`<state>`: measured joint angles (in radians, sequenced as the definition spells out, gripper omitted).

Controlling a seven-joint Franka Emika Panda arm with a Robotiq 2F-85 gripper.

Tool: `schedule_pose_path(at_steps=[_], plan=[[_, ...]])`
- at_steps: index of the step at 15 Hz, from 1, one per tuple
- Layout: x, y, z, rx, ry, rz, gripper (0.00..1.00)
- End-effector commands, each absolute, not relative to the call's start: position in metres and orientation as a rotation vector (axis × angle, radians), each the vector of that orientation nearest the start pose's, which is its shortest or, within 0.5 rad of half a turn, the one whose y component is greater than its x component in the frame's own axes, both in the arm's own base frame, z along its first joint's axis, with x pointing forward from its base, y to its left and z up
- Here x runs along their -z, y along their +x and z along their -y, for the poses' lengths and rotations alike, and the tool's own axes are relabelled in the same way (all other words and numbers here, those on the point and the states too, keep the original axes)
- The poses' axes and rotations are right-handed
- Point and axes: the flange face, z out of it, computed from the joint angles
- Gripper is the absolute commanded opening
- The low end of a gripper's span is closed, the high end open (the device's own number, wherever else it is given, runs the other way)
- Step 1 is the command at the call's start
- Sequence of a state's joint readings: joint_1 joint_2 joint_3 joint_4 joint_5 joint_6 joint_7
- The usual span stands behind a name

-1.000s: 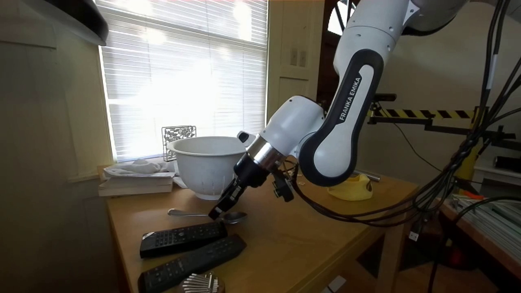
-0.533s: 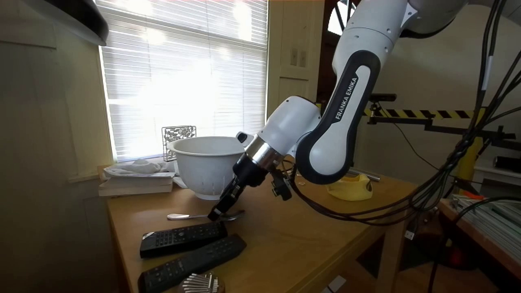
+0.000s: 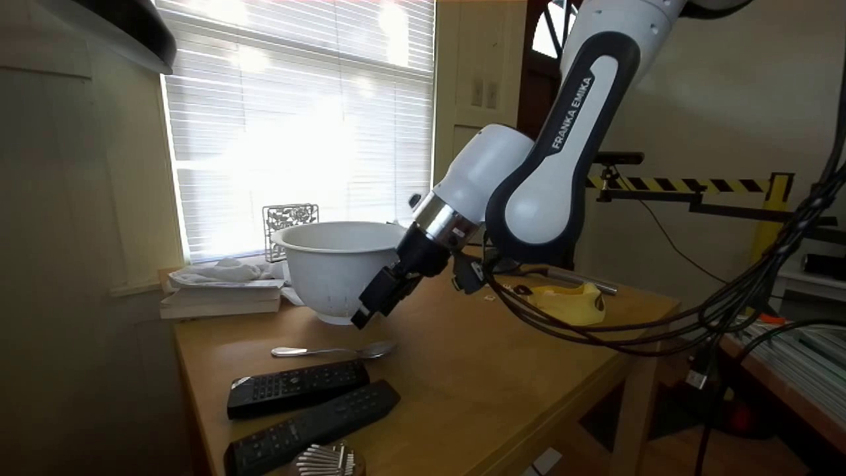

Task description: Move the white bowl slightly to the left and then move the spoon toward the bowl

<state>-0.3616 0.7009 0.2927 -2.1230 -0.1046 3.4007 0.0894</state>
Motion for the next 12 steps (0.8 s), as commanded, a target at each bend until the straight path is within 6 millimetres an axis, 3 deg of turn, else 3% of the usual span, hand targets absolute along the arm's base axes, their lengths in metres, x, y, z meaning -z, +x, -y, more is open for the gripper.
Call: schedule_pose_path(at_steps=[1, 6, 12], plan=[[-0.200, 0.554, 0.044, 0.708, -2.864, -0.463, 1.00], [-0.260, 0.513, 0.077, 0.417, -2.898, -0.722, 1.00], [-0.383, 0.487, 0.119, 0.225, -2.958, -0.819, 1.00]])
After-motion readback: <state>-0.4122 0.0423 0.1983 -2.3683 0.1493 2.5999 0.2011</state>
